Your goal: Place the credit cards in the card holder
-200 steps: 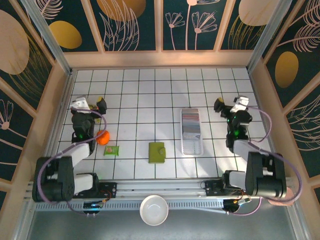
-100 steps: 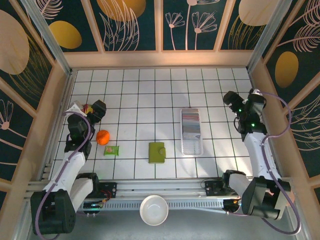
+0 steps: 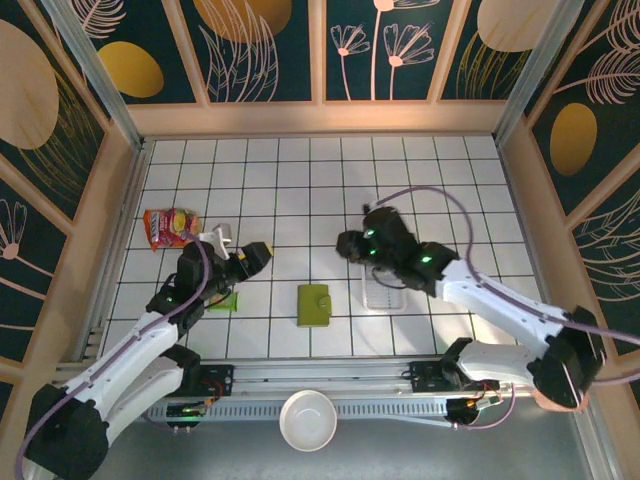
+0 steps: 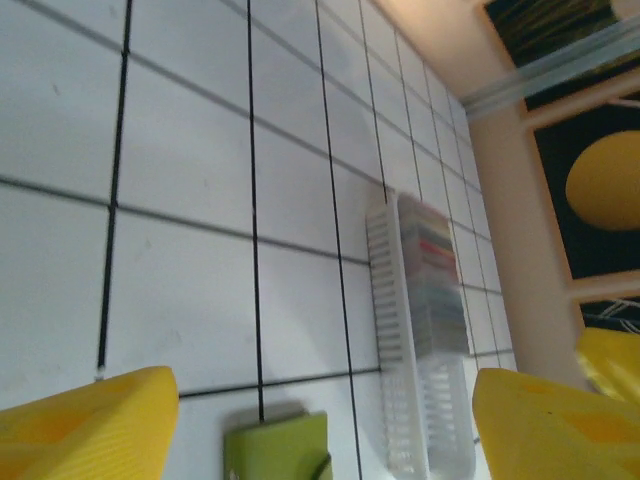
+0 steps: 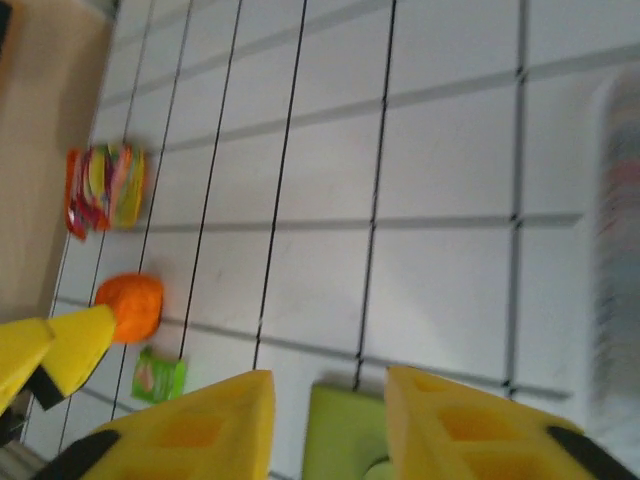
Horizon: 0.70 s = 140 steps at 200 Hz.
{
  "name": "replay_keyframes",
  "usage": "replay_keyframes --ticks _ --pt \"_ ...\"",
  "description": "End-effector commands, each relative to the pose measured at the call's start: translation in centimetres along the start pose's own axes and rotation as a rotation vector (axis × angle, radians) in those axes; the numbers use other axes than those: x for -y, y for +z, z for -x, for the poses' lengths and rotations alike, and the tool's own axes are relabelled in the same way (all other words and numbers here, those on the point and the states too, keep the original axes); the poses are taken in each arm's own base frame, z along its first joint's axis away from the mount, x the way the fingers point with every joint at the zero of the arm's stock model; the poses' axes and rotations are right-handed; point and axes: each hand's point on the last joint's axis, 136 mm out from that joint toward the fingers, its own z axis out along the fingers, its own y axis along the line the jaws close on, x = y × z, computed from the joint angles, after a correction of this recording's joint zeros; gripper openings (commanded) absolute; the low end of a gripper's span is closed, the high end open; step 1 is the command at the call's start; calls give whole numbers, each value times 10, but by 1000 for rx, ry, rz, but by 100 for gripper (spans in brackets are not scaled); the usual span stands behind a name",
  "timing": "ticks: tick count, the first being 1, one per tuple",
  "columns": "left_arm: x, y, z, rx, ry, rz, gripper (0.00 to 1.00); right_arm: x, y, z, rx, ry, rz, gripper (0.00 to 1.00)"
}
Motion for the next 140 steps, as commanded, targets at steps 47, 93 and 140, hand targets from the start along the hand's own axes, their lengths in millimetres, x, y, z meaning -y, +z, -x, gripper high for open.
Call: replay_keyframes --ticks 47,93,140 --pt "-23 11 -81 -230 -78 57 66 8 68 -98 -220 18 -167 0" --pt "-25 13 -100 -290 -50 71 59 22 89 -117 -265 0 -239 0" --pt "-24 18 -117 -348 -48 69 56 39 96 -123 -265 -5 -303 0"
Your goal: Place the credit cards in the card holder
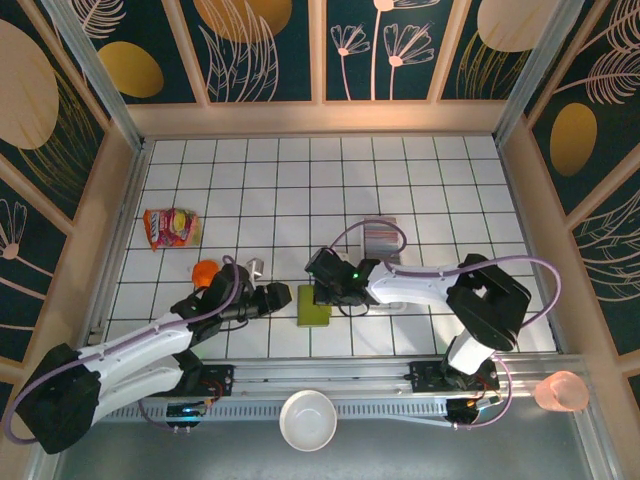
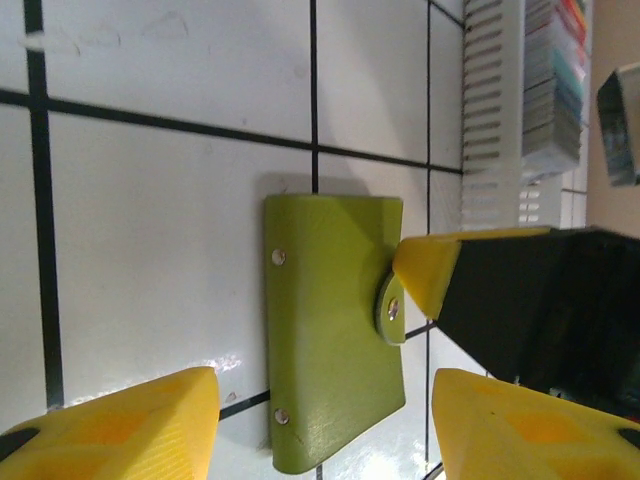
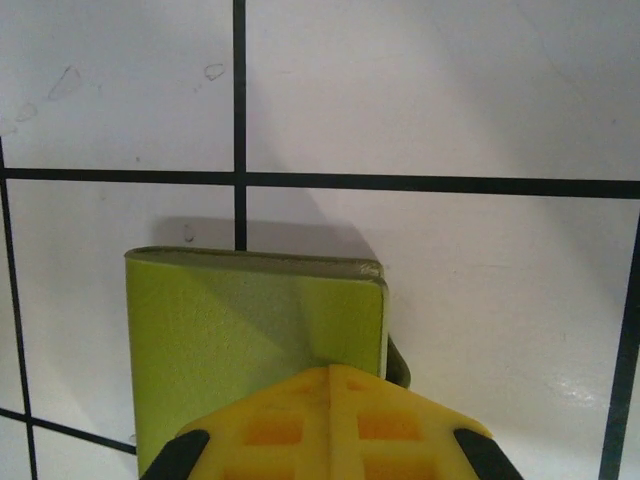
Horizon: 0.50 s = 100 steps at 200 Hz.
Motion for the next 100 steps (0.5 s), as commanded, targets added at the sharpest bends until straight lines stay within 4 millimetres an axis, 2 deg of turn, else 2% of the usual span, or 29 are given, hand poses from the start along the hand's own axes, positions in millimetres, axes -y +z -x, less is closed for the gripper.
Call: replay_keyframes --ticks 1,46,100 --pt "6 3 -2 -8 -12 -26 56 1 4 8 41 27 -32 0" --pt "6 9 -10 -25 -12 -26 55 14 11 1 29 45 -78 0" --pt "2 15 -15 -33 -22 -18 52 30 7 -8 37 74 -101 0"
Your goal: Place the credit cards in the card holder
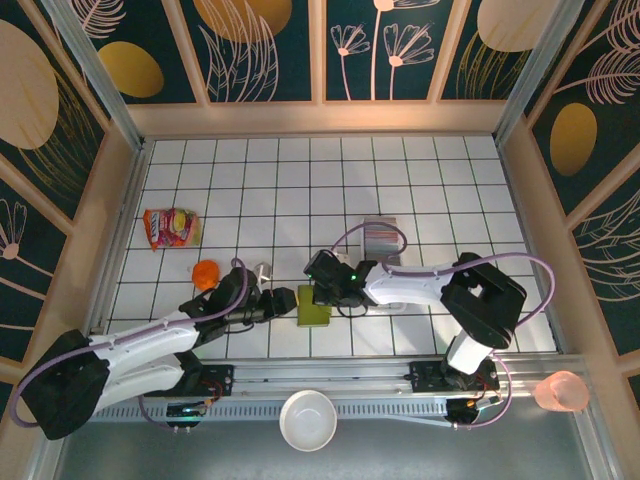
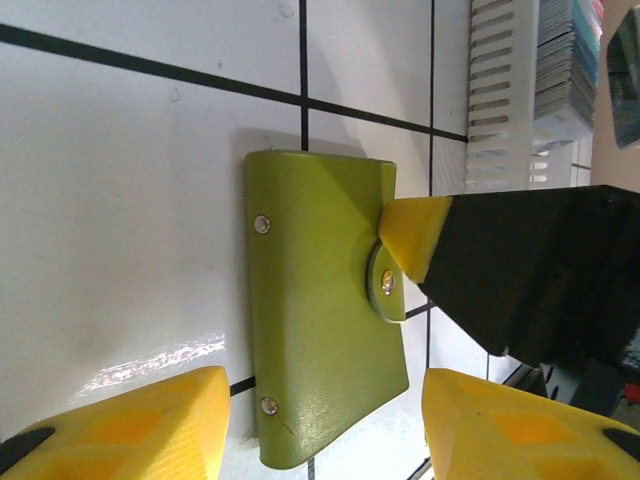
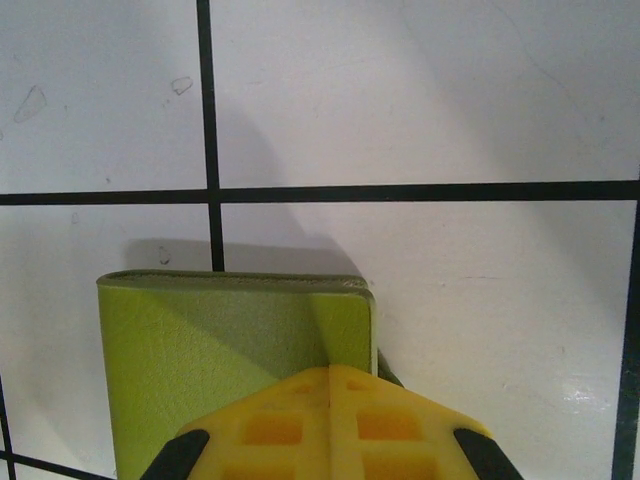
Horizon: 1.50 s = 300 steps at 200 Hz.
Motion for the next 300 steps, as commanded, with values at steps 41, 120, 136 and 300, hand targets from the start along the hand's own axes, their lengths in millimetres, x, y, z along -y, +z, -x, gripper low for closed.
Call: replay_keyframes --ticks 41,120,136,300 --pt "5 12 -9 -14 -1 7 50 29 -1 -9 27 50 -58 0" --pt "13 28 -17 -48 -6 12 41 37 2 -18 18 71 -34 0" --pt "19 30 -19 -60 -5 -9 39 38 2 -18 22 72 -35 0" --pt "27 43 -21 -82 6 -23 35 38 -1 -16 45 100 1 0"
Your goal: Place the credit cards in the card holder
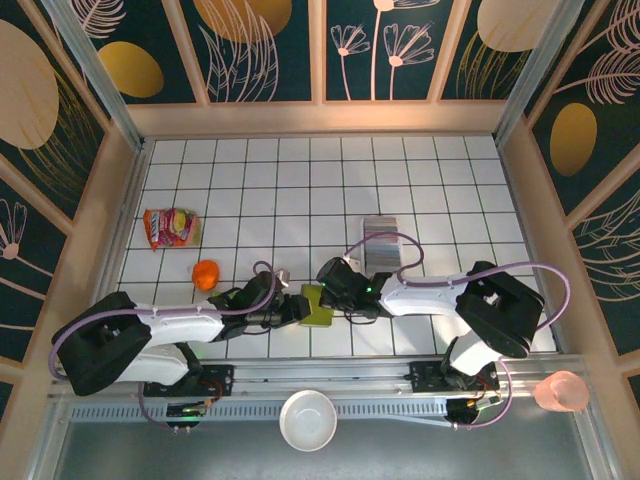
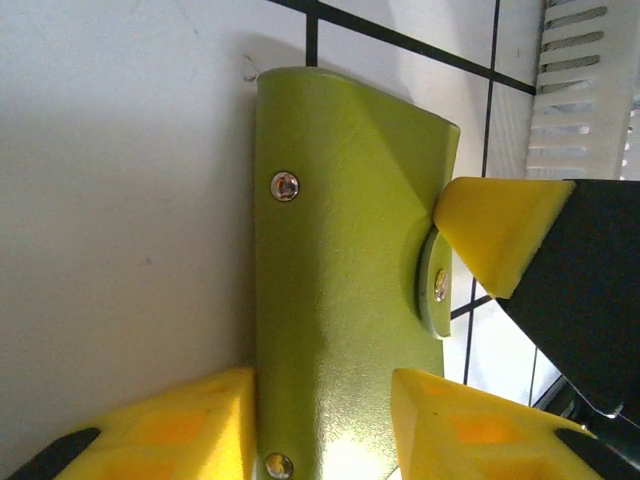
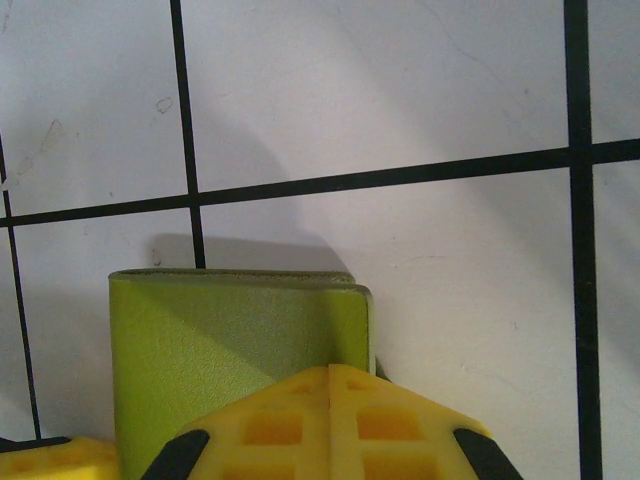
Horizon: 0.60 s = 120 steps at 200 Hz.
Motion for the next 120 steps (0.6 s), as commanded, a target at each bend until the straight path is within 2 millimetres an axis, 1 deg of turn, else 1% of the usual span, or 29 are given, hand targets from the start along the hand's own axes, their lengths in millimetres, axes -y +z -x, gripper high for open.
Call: replay_keyframes --ticks 1,20,40,54,66,74,94,105,120 --pt "26 1 2 -8 16 -89 35 28 0 -10 -14 10 -89 0" --pt "31 1 3 -5 13 -111 34 23 -3 -7 -2 17 -59 0" --pt "39 0 4 -3 16 -143 31 16 -9 -2 22 16 -24 0" --pt "44 0 7 4 22 -152 25 9 -14 3 38 12 1 0" --pt "50 -1 10 14 28 -163 16 2 -19 8 52 6 29 0" --pt "54 -3 12 23 35 -168 12 -4 -22 12 64 -5 44 0" --pt "59 -7 21 59 80 -142 5 -17 -36 25 118 -23 87 0" --pt "63 -13 29 92 108 -116 0 -24 -47 37 168 -29 116 5" --pt "65 -25 40 150 155 -69 0 -37 -68 54 243 -58 156 15"
